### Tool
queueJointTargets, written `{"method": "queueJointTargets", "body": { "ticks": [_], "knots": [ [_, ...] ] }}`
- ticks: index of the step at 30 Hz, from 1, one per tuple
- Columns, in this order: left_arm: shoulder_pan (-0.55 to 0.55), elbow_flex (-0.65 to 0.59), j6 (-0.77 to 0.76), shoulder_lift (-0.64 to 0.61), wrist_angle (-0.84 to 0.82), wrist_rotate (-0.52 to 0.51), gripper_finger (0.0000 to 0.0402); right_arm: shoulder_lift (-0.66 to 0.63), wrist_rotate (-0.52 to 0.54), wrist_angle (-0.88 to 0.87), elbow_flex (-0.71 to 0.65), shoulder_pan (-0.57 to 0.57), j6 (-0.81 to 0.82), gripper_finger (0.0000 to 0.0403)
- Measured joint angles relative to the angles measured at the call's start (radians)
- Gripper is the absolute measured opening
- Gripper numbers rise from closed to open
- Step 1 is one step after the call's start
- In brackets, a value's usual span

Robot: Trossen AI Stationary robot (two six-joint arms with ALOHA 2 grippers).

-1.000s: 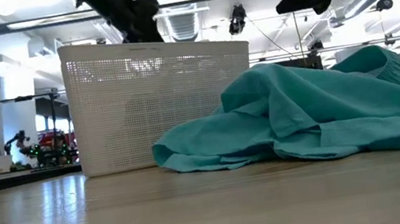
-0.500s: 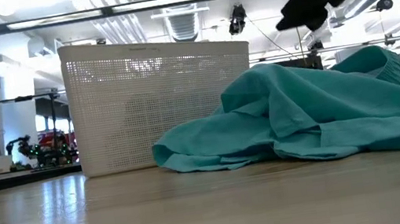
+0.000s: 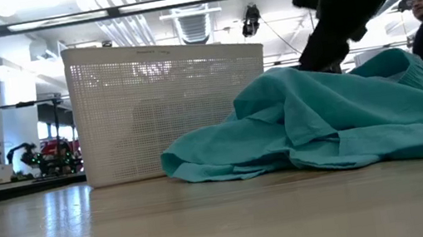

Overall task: Sort clothes
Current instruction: Put the light blue shorts into the white laundry bin

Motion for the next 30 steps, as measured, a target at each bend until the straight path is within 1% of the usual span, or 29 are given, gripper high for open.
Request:
{"method": "queueJointTargets", "body": {
  "ticks": [2,6,9,11,12,16,17,18,20,23,30],
  "knots": [
    [-0.014,-0.04,-0.003,-0.036,0.029,-0.029,0.0178,0.049,0.0,0.053,0.0,0.0,0.0,0.028],
    [-0.036,-0.106,-0.018,-0.1,0.066,-0.053,0.0175,0.141,0.0,0.141,0.0,0.0,0.006,0.027],
    [-0.039,-0.143,-0.034,-0.14,0.096,-0.053,0.0168,0.208,0.001,0.181,0.01,0.0,0.031,0.0239],
    [-0.039,-0.167,-0.044,-0.165,0.107,-0.053,0.0164,0.251,0.004,0.185,0.024,0.0,0.032,0.0199],
    [-0.039,-0.175,-0.049,-0.175,0.112,-0.054,0.0162,0.269,0.003,0.191,0.032,0.0,0.028,0.0174],
    [-0.039,-0.205,-0.049,-0.208,0.148,-0.054,0.0154,0.335,0.002,0.177,0.067,0.0,-0.024,0.005],
    [-0.039,-0.211,-0.046,-0.213,0.164,-0.054,0.0153,0.346,0.0,0.161,0.078,0.0,-0.036,0.0026],
    [-0.039,-0.218,-0.041,-0.219,0.183,-0.054,0.0153,0.353,0.0,0.152,0.094,0.0,-0.046,0.0014],
    [-0.039,-0.232,-0.03,-0.236,0.197,-0.054,0.0153,0.36,-0.013,0.113,0.129,0.001,-0.055,0.0012],
    [-0.039,-0.235,-0.019,-0.259,0.215,-0.054,0.0152,0.348,-0.011,-0.004,0.199,0.014,-0.073,0.0003],
    [-0.039,-0.234,-0.006,-0.309,0.217,-0.054,0.0142,0.27,0.103,-0.316,0.446,0.084,-0.17,0.0001]
  ]
}}
